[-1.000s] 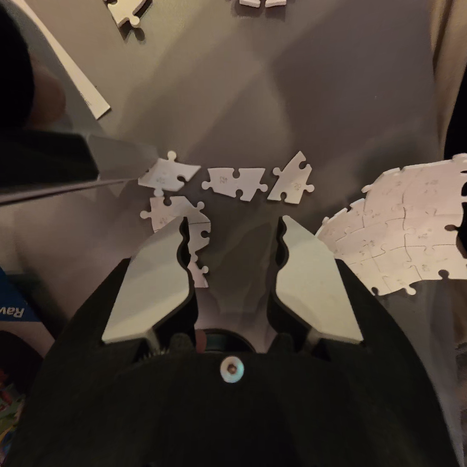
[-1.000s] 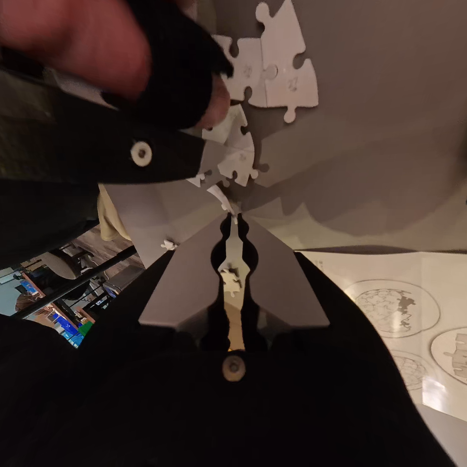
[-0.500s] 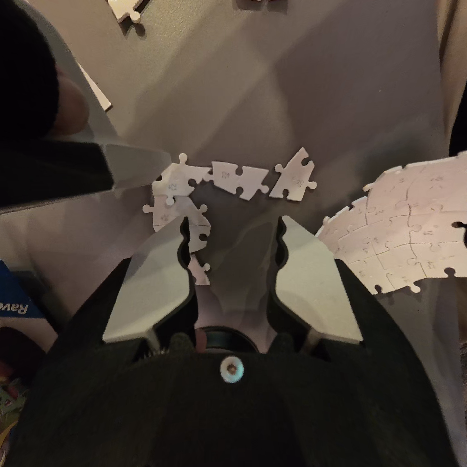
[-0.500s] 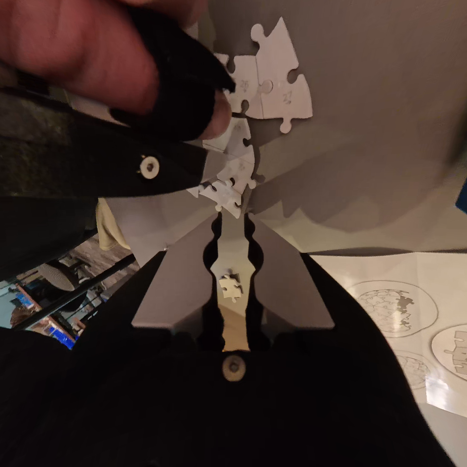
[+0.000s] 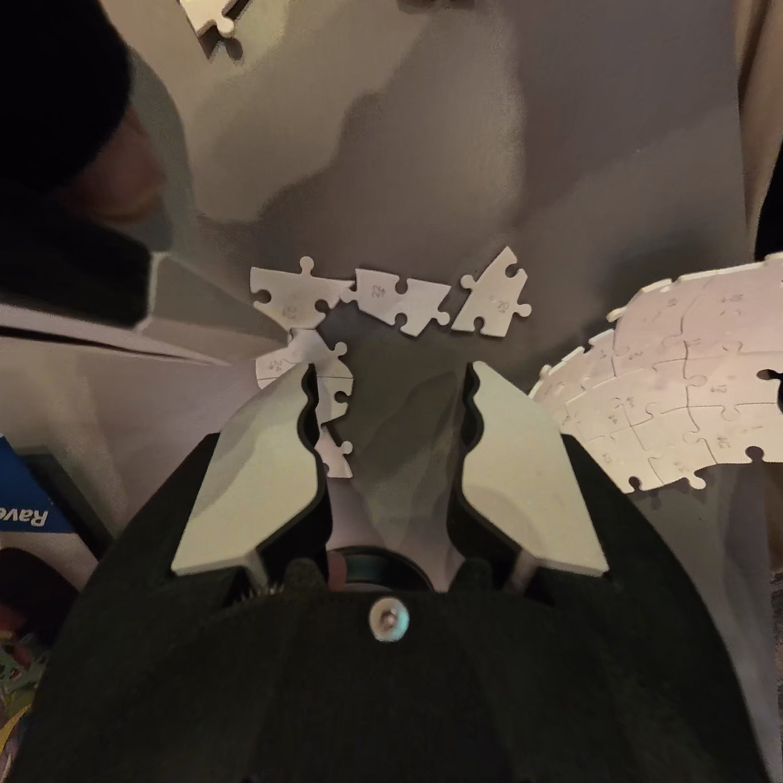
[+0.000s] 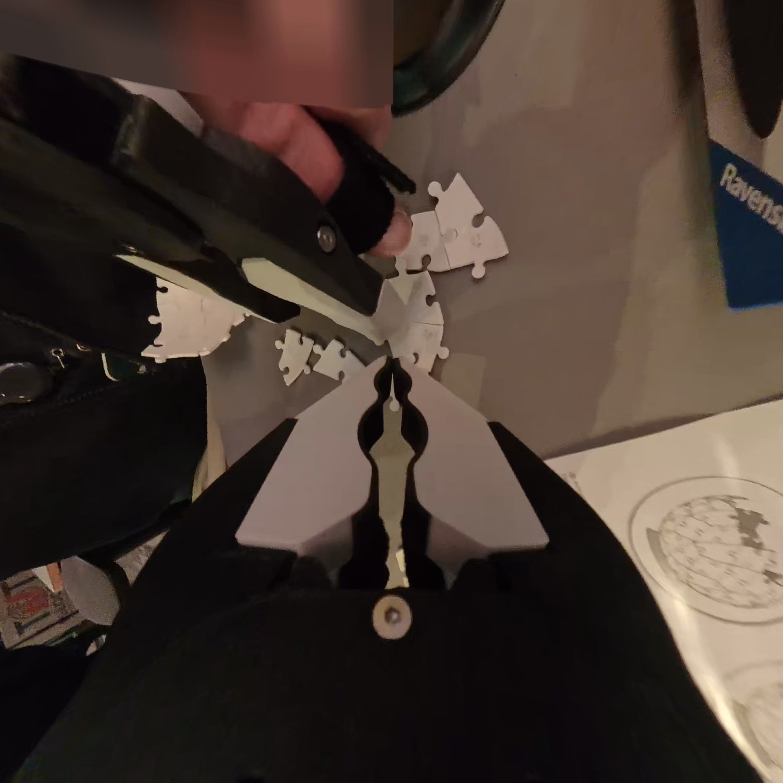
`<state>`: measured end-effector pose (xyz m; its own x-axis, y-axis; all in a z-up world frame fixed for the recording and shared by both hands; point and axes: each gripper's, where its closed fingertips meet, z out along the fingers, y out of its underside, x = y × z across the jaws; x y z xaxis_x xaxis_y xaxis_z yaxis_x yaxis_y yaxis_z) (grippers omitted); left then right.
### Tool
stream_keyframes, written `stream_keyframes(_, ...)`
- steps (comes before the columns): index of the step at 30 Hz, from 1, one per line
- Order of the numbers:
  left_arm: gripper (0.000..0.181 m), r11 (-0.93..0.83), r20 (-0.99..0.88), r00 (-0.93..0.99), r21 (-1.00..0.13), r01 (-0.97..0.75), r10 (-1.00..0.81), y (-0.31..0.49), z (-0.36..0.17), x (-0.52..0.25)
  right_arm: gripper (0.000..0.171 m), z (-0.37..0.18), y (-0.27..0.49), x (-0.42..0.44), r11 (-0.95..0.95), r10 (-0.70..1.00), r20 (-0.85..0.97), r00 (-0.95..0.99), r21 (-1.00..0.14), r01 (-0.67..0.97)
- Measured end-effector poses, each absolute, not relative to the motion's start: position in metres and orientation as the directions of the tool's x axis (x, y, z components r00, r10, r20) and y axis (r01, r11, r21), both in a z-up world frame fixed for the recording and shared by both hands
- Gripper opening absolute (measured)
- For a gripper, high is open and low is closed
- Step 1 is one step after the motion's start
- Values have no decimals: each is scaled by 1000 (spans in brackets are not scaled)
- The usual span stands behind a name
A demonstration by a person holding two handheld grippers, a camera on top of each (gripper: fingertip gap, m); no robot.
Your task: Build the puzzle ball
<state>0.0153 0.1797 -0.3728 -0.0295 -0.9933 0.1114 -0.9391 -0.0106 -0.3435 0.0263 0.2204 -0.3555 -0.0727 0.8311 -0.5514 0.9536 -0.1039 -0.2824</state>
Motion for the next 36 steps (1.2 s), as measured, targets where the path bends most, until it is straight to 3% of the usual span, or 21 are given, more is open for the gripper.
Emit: stream_keyframes(36, 66, 9, 141, -61, -342, -940, -988, 178, -372, 16, 0, -372, 230, 21, -113, 885, -464, -39, -294, 949)
